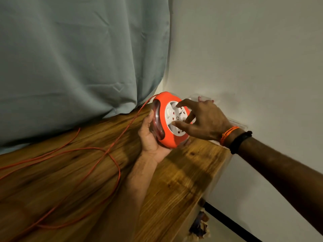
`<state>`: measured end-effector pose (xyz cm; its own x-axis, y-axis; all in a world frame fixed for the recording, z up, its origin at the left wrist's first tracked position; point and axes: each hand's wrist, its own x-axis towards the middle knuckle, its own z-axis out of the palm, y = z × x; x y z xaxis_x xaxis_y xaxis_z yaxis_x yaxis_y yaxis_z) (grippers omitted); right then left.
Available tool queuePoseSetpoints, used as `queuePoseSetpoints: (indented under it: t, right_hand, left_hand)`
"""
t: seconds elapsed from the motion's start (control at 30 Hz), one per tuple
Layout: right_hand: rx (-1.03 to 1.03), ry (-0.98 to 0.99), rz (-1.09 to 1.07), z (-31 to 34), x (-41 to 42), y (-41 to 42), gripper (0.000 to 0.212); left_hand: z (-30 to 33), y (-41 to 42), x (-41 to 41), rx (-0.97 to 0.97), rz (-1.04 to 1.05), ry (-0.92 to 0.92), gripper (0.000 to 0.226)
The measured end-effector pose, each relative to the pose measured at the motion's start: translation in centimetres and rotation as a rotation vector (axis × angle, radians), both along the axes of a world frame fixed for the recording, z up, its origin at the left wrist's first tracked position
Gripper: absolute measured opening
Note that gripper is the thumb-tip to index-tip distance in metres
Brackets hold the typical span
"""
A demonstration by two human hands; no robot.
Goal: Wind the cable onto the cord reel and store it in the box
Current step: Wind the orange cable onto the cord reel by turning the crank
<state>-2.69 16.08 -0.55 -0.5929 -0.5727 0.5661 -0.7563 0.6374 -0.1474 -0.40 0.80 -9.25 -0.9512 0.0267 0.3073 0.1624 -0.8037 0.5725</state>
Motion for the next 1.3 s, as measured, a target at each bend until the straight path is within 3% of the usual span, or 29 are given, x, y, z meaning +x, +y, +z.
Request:
queuePoseSetpoints:
  t: [0.17,0.33,0.4,0.5,0.53,0.67,0.73,0.8,0.9,0.97,1.13,1.3]
  right_hand:
    - [0.107,0.074,0.084,-0.2,-0.7,-0.4,0.061]
    - [0.017,0.018,0.063,-0.7,-1.1,-0.9,0.059]
    - [-0.251,-0.251,-0.063,-0.9,-0.4,-1.8,0.052]
    - [-0.859,-1.211,-0.079,-0.9,0.1,-2.9,0.037]
    - [-0.932,-1.361,-0.040,-1.0,0.0,-2.9,0.030]
    - [-0.917,-1.463,0.030,-0.8,-0.4,-2.6,0.022]
    - [-0.860,-1.423,0.025,-0.4,-0.2,-2.2,0.022]
    - [-0.728,-1.229,-0.058,-0.1,-0.1,-1.6,0.026]
    - [-0.383,-0.568,-0.208,-0.4,-0.2,-0.8,0.037]
    - [-0.284,-0.291,-0.148,-0.4,-0.1,-0.3,0.032]
    - [-0.037,0.057,-0.003,-0.3,0.0,0.0,0.049]
    - [0.132,0.158,0.037,-0.5,-1.1,-0.4,0.065]
  left_hand:
    - [-0.1,0.1,-0.1,0.022,-0.078,0.048,0.095]
    - [0.3,0.4,0.2,0.041,-0.033,0.064,0.091]
    - [0.5,0.7,0.4,0.035,-0.005,0.051,0.085]
    - [0.8,1.1,0.6,0.010,0.030,0.045,0.078]
    - [0.8,1.2,0.7,0.005,0.034,0.040,0.082]
    - [0.8,1.0,0.8,-0.008,0.022,0.041,0.092]
    - [0.8,0.9,0.8,-0.001,0.015,0.030,0.097]
    - [0.8,0.8,0.8,0.008,0.011,0.027,0.099]
    - [0.8,0.7,0.7,0.003,0.029,0.012,0.098]
    - [0.7,0.5,0.7,0.013,0.031,-0.003,0.097]
    - [0.6,0.5,0.7,0.003,-0.007,0.008,0.092]
    - [0.4,0.5,0.5,0.016,-0.046,0.021,0.098]
